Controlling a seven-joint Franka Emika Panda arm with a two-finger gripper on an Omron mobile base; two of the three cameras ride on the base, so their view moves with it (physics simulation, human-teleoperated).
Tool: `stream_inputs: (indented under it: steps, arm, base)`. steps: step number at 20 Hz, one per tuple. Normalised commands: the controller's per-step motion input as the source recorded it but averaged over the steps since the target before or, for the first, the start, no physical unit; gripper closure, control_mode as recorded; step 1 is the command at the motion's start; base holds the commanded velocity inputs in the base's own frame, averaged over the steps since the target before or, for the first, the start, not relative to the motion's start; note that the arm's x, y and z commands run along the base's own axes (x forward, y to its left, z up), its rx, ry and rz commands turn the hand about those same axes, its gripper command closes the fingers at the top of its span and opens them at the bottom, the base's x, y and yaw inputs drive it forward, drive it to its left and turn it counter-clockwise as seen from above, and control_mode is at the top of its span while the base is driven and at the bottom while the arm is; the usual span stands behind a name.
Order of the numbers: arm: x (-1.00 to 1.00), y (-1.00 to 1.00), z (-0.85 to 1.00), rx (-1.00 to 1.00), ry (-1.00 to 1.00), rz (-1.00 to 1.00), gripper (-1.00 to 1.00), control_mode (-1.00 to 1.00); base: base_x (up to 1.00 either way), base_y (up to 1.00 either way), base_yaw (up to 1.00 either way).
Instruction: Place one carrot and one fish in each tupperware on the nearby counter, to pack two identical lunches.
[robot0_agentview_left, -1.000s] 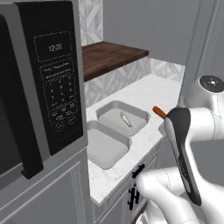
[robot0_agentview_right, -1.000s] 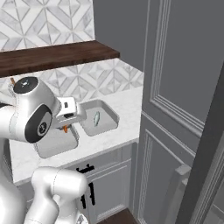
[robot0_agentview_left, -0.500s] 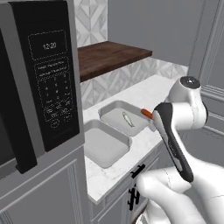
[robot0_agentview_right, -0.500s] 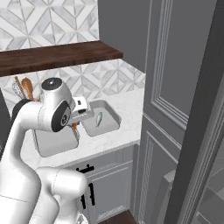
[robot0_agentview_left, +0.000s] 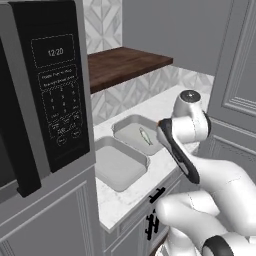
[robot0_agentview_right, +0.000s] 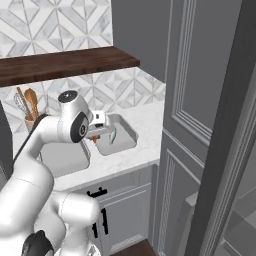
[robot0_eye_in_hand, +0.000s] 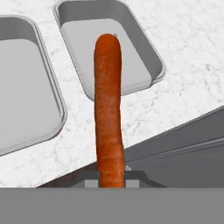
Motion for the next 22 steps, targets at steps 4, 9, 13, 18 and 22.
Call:
stream_inputs:
  steps: [4, 9, 13, 18, 22]
  arm:
    - [0.57, -0.01, -0.19, 0.0, 0.01, -0.02, 1.0, -1.0]
    - [0.52, -0.11, -0.39, 0.0, 0.0, 0.0, 1.0, -1.0]
    - [0.51, -0.11, -0.47, 0.0, 0.0, 0.01, 1.0, -1.0]
    - [0.55, 0.0, -0.35, 0.0, 0.01, 0.01, 1.0, -1.0]
    - [0.51, 0.0, -0.22, 0.0, 0.07, 0.0, 1.0, -1.0]
  base:
    - [0.0, 0.0, 0.0]
    - [0.0, 0.0, 0.0]
    - [0.0, 0.0, 0.0]
    - [0.0, 0.0, 0.0]
    - [0.0, 0.0, 0.0]
